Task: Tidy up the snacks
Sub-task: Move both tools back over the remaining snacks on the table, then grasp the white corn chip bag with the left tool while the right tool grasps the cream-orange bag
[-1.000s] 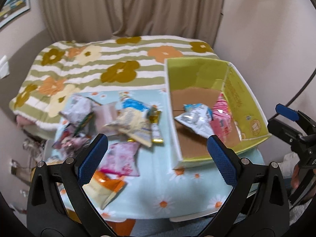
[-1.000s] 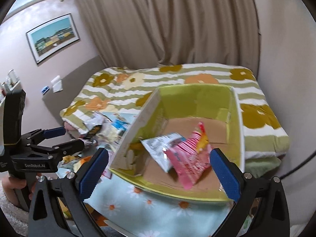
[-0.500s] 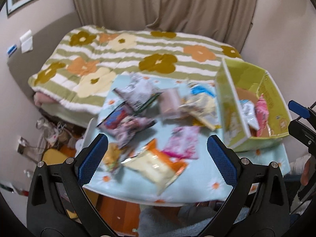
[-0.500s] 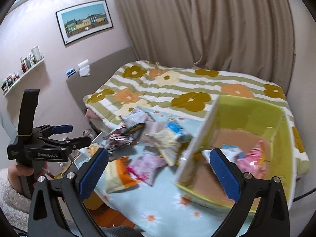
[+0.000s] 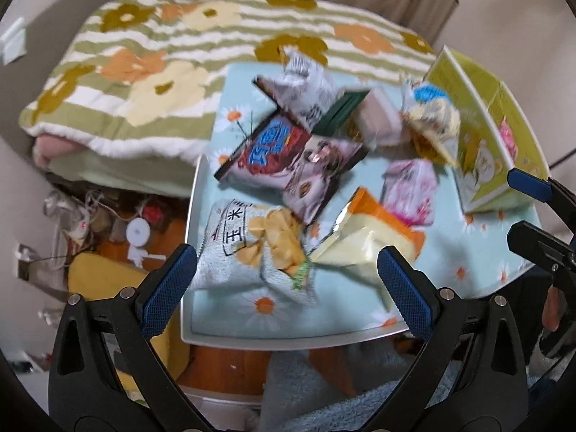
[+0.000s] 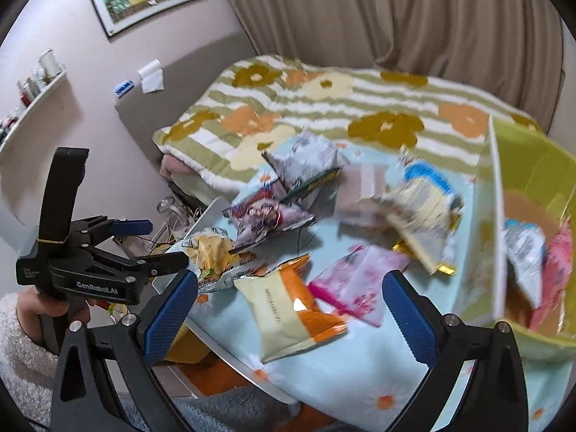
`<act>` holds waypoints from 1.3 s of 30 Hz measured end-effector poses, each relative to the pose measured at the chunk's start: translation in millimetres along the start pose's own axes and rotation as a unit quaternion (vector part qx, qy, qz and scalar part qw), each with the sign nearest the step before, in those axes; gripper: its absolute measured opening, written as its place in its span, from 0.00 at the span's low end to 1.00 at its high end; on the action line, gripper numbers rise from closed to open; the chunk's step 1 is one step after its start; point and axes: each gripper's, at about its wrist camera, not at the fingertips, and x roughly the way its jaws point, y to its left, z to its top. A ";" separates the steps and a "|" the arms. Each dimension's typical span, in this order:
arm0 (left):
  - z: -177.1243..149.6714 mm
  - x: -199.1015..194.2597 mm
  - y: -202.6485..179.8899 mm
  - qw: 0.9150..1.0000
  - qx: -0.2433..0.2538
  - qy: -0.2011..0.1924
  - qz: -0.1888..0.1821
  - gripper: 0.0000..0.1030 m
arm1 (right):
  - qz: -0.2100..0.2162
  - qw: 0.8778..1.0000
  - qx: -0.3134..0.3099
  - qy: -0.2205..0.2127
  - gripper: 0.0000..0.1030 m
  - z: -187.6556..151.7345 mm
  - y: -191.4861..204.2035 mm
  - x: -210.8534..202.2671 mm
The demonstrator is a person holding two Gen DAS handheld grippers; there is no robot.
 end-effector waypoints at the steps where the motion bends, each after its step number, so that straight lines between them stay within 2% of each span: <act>1: 1.4 6.3 2.1 1.000 0.005 0.005 -0.003 0.97 | -0.006 1.000 -0.002 0.007 0.99 -1.4 3.2 8.1; 5: 5.7 35.9 11.5 0.999 0.028 0.026 -0.004 0.97 | -0.030 0.999 -0.024 0.031 0.99 -13.3 12.0 38.1; 9: 6.4 49.5 19.0 1.000 0.021 0.019 -0.008 0.97 | -0.036 0.997 -0.047 0.052 0.99 -23.3 13.6 61.1; 12: 7.6 63.5 21.1 0.999 0.017 0.031 -0.005 0.97 | -0.036 0.994 -0.071 0.069 0.99 -25.7 15.0 75.2; 21: 3.1 89.1 18.2 0.998 0.013 0.061 0.014 0.97 | -0.014 0.985 -0.137 0.107 0.99 -34.5 16.4 111.0; 26: -2.0 99.8 16.9 0.997 0.009 0.077 0.018 0.96 | 0.006 0.983 -0.139 0.119 0.99 -37.2 12.6 118.0; 30: -5.4 108.1 17.9 0.996 0.006 0.092 0.020 0.93 | 0.002 0.980 -0.153 0.129 0.99 -42.3 14.7 125.9; 34: -6.4 107.1 24.0 0.996 -0.007 0.090 0.005 0.83 | 0.005 0.979 -0.156 0.133 0.99 -42.6 11.7 131.1; 39: -8.5 101.4 23.6 0.996 -0.014 0.087 0.005 0.80 | 0.003 0.977 -0.166 0.134 0.98 -40.9 12.4 134.0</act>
